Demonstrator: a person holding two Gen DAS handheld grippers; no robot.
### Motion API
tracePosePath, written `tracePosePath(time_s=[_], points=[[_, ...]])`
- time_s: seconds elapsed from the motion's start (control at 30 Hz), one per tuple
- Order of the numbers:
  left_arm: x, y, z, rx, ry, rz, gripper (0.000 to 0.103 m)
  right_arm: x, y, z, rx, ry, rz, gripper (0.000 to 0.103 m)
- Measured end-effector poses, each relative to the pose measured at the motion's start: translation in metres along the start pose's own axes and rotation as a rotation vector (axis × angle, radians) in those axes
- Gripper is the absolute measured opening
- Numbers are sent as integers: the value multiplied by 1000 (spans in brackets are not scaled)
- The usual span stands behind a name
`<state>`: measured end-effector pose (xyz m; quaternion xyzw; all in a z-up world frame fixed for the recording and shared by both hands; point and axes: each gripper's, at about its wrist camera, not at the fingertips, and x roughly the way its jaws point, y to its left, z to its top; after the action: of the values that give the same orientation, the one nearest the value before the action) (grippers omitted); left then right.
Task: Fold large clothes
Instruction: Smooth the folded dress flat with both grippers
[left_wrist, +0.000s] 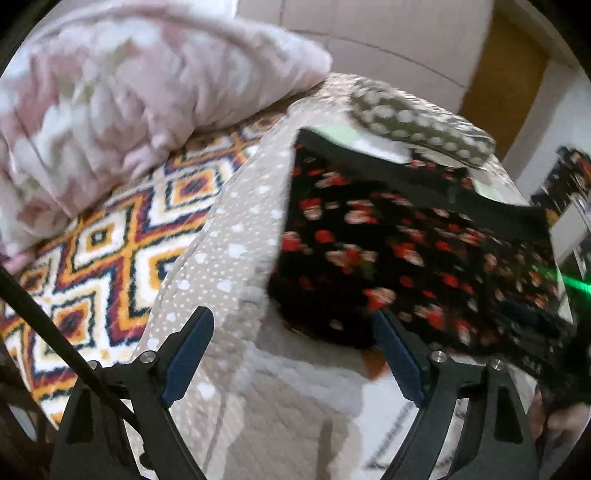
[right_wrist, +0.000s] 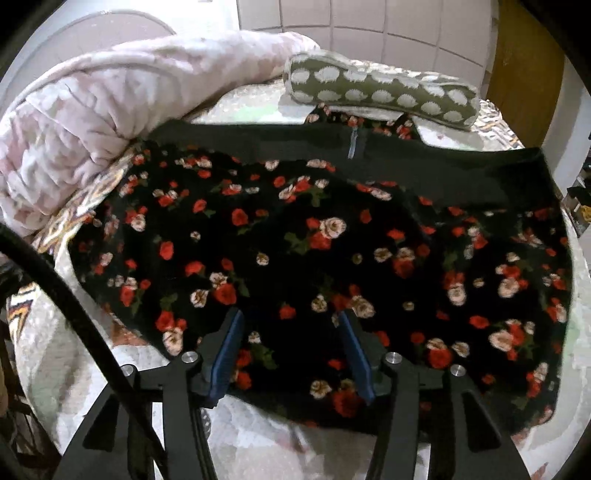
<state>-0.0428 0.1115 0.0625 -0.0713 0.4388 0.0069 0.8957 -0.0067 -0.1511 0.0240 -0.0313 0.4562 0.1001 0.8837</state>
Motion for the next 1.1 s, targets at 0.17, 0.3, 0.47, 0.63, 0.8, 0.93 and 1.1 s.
tracePosePath(time_s=[0.17, 0.3, 0.47, 0.63, 0.8, 0.93, 1.1], points=[[-31, -41, -11, 109, -62, 11, 87, -37, -18, -13, 20, -67, -19, 57], [-48, -69, -21, 165, -96, -4, 87, -66, -38, -33, 64, -109, -17, 58], [-52, -99, -27, 236, -98, -8, 87, -88, -70, -60, 163, -128, -11, 58], [-50, -119, -29, 270, -82, -3, 87, -101, -97, -81, 234, -143, -2, 58], [-35, -133, -17, 289, -57, 12, 87, -111, -130, -95, 327, -171, 20, 58], [-13, -146, 1, 284, -37, 3, 87, -109, -164, -106, 451, -176, 63, 60], [34, -171, 21, 308, 19, -33, 54, -99, -202, -122, 630, -194, 158, 65]])
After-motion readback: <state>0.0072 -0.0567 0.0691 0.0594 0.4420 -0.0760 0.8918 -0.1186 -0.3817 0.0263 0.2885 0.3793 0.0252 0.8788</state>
